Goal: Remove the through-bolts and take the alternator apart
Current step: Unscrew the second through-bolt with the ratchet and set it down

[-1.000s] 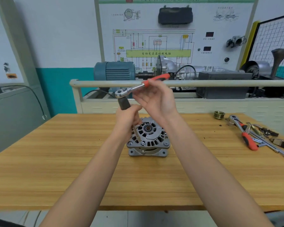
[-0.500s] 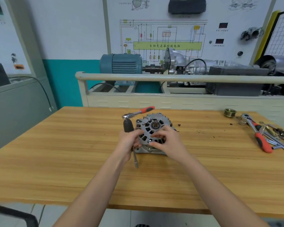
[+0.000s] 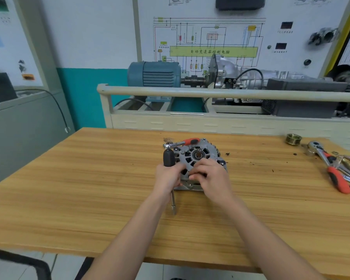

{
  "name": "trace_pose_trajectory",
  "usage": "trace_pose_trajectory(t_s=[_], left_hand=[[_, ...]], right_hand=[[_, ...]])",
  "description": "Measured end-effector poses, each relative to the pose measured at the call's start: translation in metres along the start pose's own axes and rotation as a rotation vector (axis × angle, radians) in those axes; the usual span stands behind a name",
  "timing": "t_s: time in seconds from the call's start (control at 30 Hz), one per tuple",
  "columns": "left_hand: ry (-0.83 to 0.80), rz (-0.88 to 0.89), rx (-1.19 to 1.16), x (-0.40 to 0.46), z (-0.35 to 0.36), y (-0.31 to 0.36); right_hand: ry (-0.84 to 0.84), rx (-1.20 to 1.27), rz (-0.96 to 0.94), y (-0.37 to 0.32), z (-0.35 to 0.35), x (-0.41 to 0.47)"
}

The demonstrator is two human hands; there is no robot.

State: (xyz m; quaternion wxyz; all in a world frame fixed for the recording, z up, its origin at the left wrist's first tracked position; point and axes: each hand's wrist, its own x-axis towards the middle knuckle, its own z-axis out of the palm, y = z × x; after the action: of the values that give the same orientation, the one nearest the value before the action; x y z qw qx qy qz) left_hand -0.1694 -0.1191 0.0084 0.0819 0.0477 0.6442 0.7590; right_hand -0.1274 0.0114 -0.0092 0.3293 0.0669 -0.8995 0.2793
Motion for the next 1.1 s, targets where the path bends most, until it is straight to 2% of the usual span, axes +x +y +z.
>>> trace_pose_trajectory(t_s=[0.47,0.73,0.93,1.1], left_hand=[[-0.033,-0.025,-0.016,0.002,-0.004,-0.003],[-0.046,-0.009,0.023,-0.001,-0.005,-0.001],[-0.068,-0.010,0.036,-0.006,-0.005,0.004],[-0.079,0.014,0.094,-0.009,-0.003,0.005]], right_hand=[[-0.056,0.063,-0.171,0.000,-0.012,0.011],[0.053,0.194,-0.167,-0.021,-0.034,0.023],[0.084,0.246,-0.082,-0.030,-0.046,0.019],[0.284,0.359,0.195,-0.010,-0.058,0.004]])
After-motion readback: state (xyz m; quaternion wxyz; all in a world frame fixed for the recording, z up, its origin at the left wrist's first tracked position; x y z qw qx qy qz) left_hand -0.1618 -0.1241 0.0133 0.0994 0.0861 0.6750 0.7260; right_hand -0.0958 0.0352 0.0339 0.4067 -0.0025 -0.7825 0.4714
